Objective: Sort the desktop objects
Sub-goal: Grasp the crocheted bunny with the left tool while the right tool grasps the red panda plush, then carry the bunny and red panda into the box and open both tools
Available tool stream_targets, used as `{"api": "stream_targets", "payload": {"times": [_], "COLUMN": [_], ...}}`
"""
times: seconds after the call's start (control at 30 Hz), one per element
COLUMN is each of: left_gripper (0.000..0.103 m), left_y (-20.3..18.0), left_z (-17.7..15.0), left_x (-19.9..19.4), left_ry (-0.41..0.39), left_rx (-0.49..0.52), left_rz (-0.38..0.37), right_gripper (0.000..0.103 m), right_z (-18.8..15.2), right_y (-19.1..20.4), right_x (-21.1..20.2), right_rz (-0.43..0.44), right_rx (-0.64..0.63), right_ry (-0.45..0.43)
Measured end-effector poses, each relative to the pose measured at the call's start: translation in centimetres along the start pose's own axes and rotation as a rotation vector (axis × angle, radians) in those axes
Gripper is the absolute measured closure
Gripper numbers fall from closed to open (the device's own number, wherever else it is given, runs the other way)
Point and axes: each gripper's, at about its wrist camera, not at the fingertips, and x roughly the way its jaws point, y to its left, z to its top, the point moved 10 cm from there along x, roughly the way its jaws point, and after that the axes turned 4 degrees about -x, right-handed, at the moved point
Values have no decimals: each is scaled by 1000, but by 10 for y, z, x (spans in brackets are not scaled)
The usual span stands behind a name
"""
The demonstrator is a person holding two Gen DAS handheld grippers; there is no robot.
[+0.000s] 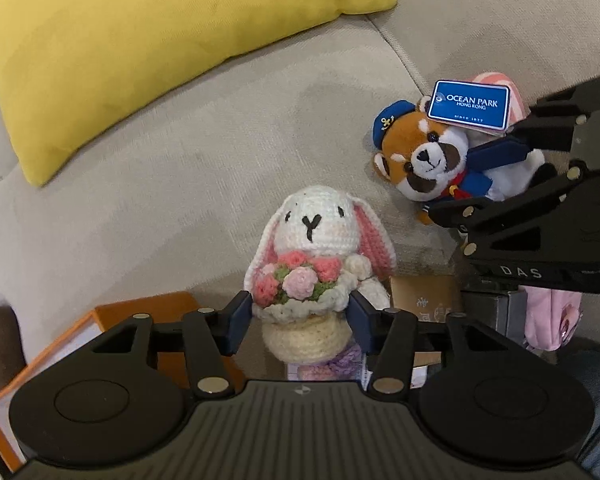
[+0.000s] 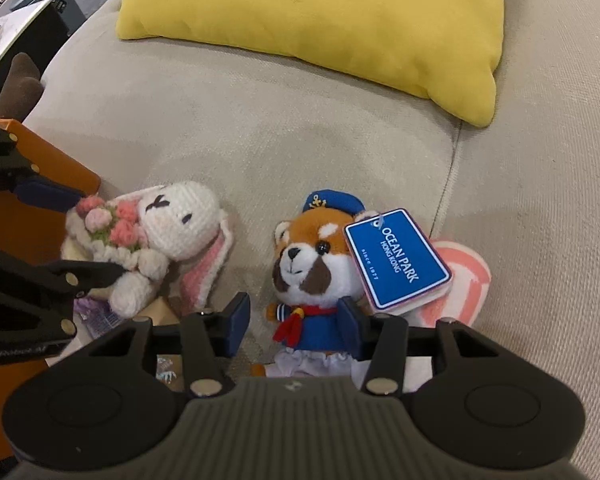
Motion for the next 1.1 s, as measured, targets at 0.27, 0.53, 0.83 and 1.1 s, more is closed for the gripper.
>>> {"api": "stream_targets", "payload": {"times": [0.27, 0.53, 0.83, 1.1], "left_gripper": [40, 39, 48, 50], "left_y": [2, 4, 5, 7], "left_z": [-2, -6, -7, 2], "left_x": [5, 19, 13, -29], "left_ry": [31, 48, 26, -102], "left_rx": [-62, -107, -139, -146], "left_rz": [2, -28, -68, -59], "right_gripper": [45, 34, 53, 57], "right_z": [6, 5, 9, 15], "right_y": [-3, 6, -4, 3], "right_x": [-9, 15, 21, 3], "right_rz": [-17, -72, -99, -82], "right_rx": [-29, -128, -99, -79], "right_ry": [-53, -42, -78, -127]}}
